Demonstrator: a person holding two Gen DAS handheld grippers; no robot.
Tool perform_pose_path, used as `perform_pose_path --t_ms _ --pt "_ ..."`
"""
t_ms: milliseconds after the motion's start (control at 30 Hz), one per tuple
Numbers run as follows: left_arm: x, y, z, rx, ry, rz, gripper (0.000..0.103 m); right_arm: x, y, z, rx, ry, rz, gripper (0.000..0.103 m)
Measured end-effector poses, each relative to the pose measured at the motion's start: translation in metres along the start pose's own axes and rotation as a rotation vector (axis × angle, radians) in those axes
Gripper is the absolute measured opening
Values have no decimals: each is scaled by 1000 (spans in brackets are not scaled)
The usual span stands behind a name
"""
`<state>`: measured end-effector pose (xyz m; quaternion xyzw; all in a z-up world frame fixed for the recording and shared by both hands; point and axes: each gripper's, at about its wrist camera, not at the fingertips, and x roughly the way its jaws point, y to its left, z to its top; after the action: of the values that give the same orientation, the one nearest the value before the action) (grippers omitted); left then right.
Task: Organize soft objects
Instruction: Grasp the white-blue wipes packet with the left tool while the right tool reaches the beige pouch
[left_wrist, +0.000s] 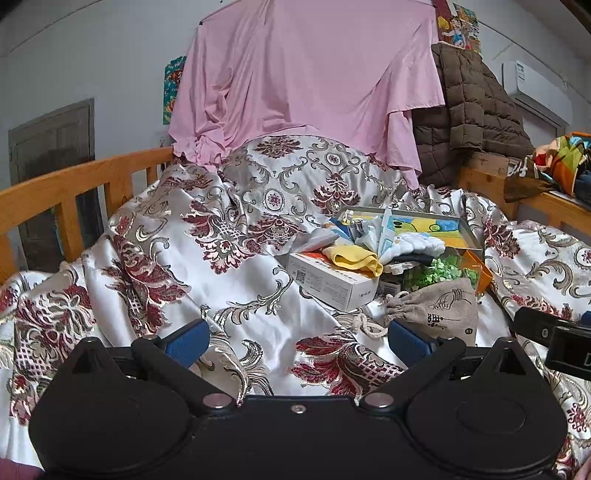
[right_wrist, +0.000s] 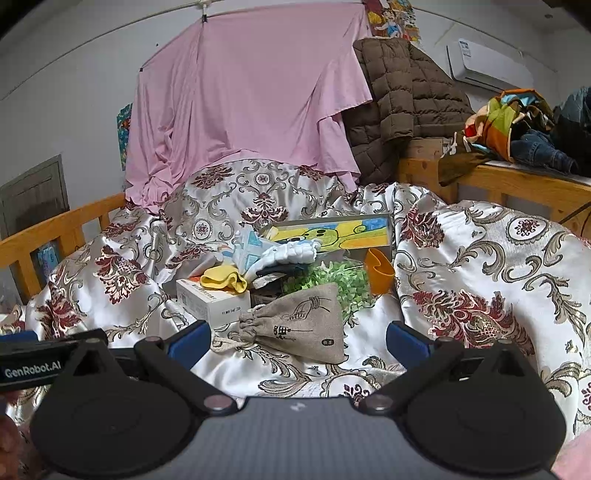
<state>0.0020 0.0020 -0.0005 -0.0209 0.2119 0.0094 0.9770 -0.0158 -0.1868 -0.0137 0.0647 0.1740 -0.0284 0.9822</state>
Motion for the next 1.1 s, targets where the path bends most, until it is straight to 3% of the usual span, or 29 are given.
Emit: perform_pose_path --t_ms 200,500,833,1000,1100 --pt "24 5 6 -38 34 -39 102 13 -5 10 -10 3 12 103" --pt "82 5 37 -28 29 -106 102 61 -5 30 -159 44 71 103" --pt "168 -18 76 129 69 -191 102 135 -2 26 -321 148 108 103" --pt "198 -37 89 246 50 -260 102 163 -9 25 -342 181 119 103" --pt "218 -45 94 250 58 -282 102 178 -13 21 -353 207 127 103"
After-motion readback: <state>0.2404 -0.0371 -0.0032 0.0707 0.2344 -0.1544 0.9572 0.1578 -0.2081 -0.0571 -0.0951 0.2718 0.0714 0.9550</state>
